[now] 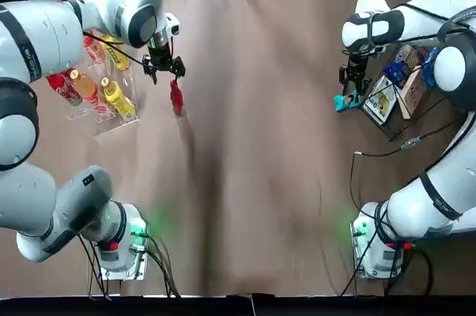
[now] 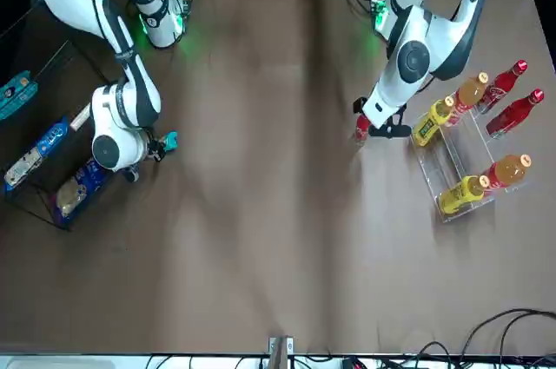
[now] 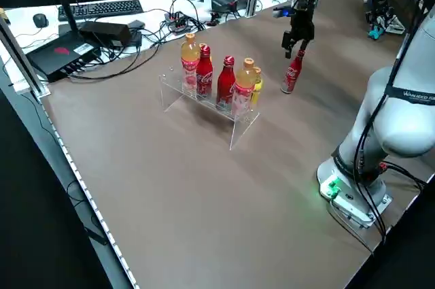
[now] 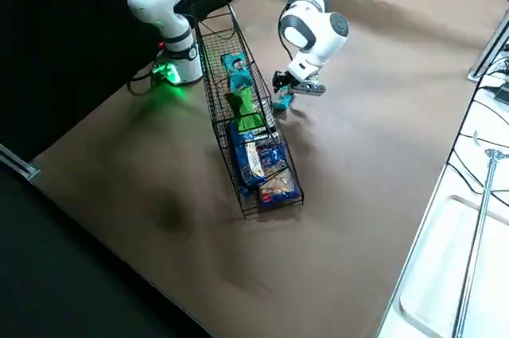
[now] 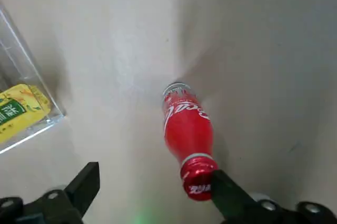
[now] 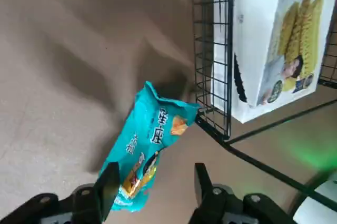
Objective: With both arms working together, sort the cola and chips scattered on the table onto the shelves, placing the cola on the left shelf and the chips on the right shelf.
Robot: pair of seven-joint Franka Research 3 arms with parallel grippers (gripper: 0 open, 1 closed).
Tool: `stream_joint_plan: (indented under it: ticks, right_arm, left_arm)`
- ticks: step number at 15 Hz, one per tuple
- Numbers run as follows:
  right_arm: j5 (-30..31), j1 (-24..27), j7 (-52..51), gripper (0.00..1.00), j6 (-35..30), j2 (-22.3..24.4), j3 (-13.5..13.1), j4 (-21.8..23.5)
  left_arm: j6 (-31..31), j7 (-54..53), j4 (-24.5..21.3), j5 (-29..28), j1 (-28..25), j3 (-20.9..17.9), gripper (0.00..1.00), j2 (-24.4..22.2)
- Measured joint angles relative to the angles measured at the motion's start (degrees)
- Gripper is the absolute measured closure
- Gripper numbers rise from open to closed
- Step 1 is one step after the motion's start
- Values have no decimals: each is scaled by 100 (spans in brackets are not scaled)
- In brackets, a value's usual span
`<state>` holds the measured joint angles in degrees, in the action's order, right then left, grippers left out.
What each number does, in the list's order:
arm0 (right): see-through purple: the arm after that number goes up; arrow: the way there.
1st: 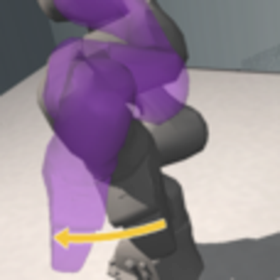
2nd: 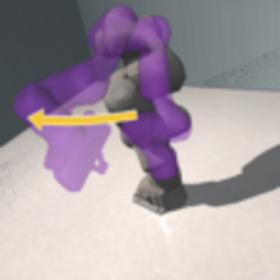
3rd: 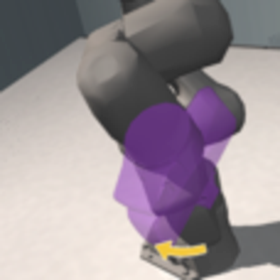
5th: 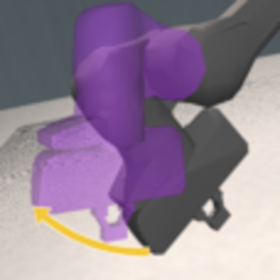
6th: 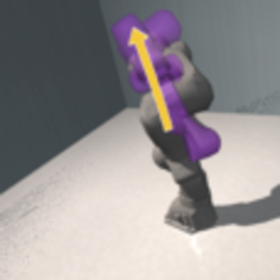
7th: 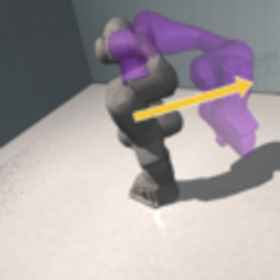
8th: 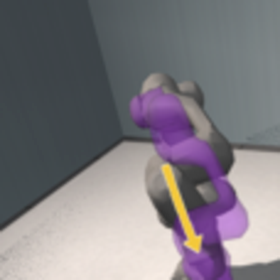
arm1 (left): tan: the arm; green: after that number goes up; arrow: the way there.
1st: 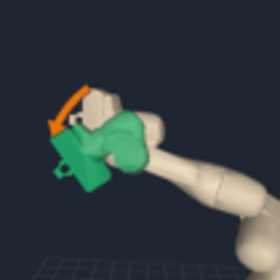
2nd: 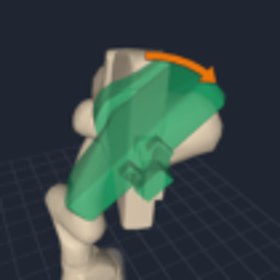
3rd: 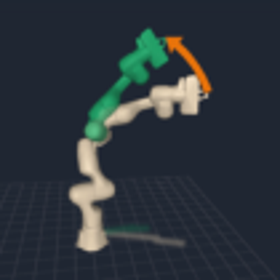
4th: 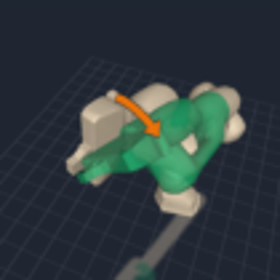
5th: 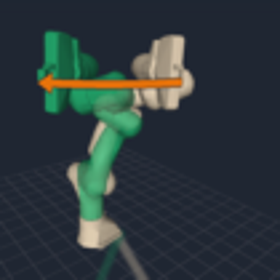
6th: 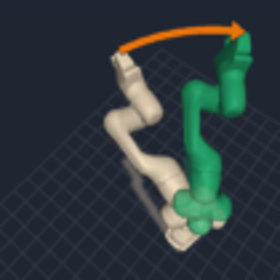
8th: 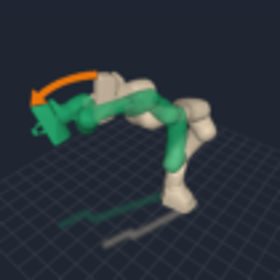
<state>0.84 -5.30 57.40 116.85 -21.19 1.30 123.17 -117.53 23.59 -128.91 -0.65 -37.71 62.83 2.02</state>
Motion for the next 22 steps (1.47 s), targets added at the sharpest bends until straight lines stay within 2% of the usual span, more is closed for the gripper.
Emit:
stream_joint_plan:
  ticks: [2,7,10,11,14,16,18,19,22]
  right_arm:
    - [-1,-1,139,37,139,-53,0,13]
    - [-1,-3,306,51,352,-200,-5,31]
    - [-1,-3,309,81,355,-199,-9,29]
    - [-1,-3,311,88,348,-195,-8,19]
    - [-1,-3,316,90,207,-187,-12,-96]
    - [1,-5,316,90,-414,-170,-12,-436]
    - [3,-20,316,90,-1524,-121,-7,-1097]
    - [6,-40,316,90,-2777,-28,0,-1952]
    - [146,-132,316,90,-4307,110,22,-3098]
  left_arm:
    - [110,0,125,0,-3,-8,3,-3]
    - [146,0,140,0,-2,-8,3,-3]
    - [203,1,144,0,-2,-8,3,-3]
    - [214,6,144,0,0,-8,4,-3]
    - [269,15,129,0,25,-4,8,7]
    - [288,17,101,0,33,0,12,33]
    - [291,18,57,0,33,0,18,56]
    - [288,18,45,0,34,0,24,82]
    - [186,18,46,0,47,2,27,137]
